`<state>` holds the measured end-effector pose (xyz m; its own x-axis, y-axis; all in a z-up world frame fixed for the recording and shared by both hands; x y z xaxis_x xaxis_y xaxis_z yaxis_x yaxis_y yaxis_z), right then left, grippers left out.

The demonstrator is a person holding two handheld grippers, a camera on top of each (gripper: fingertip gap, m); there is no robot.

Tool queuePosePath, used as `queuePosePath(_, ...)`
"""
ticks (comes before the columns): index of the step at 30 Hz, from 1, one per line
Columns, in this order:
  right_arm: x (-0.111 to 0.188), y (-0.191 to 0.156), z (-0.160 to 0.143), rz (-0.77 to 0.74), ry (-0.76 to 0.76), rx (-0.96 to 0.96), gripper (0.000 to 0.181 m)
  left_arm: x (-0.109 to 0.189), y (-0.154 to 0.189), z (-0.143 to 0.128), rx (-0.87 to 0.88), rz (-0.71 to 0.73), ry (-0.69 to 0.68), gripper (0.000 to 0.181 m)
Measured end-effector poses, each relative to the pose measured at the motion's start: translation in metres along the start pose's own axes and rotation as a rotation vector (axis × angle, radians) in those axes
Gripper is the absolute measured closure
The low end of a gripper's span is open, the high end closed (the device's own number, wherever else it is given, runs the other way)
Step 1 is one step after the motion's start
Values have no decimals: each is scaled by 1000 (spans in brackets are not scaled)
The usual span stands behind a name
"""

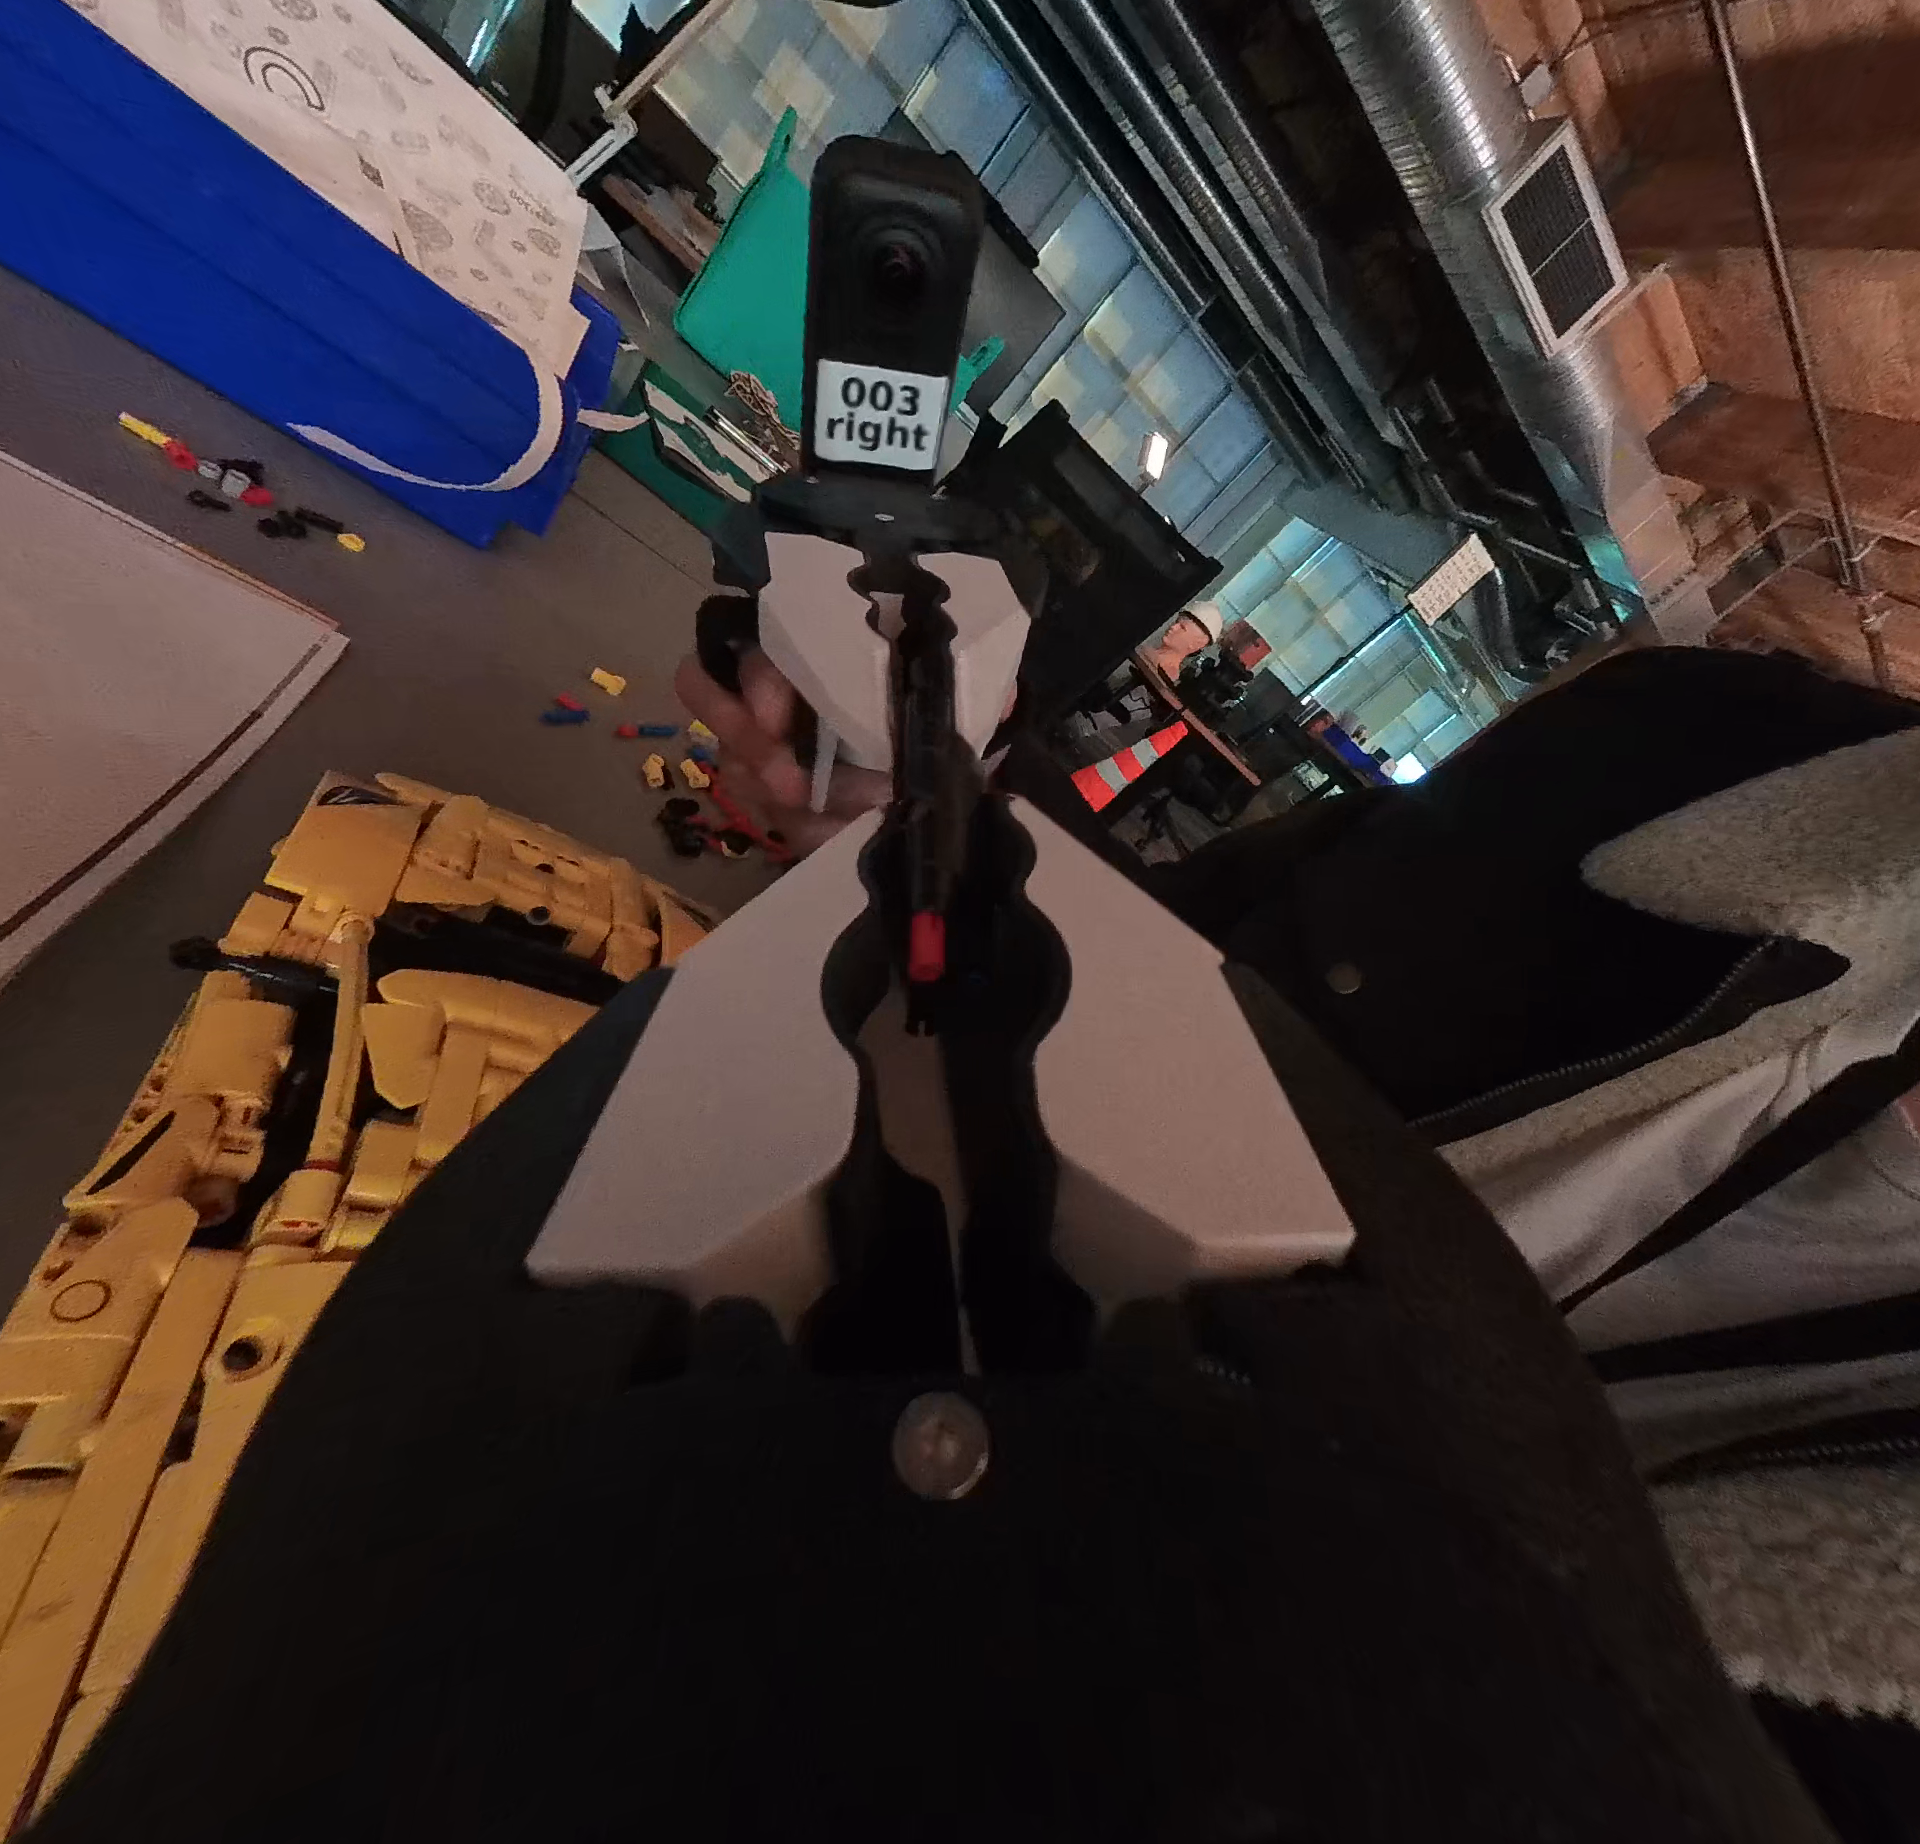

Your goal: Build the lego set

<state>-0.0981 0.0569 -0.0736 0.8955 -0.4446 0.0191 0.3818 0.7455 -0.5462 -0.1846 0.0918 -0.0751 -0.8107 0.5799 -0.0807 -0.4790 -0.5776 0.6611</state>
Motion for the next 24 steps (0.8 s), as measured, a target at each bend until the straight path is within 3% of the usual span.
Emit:
queuePosePath(11, -1, 3, -2, -10, 2, -27, 175, 1, -2, -1, -35, 52, -20, 165)
queuePosePath(16, 0, 5, -6, -173, -90, 156, 175, -2, -6, -6, -140, 181, -95, 165)
queuePosePath(24, 7, 4, -8, -84, -117, 57, 175, -8, -5, -8, -107, 125, -69, 166)
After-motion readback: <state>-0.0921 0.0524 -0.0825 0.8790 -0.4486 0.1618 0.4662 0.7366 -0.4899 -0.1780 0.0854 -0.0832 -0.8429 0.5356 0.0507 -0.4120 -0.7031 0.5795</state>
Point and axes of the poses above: each gripper's, where its closed fingertips meet, x back along the fingers, z out of its top, y = z × x across the jaws, the point moved 5 cm from there along x, back along the fingers, and after that the axes turned 4 degrees about -z, right-handed, at the moved point
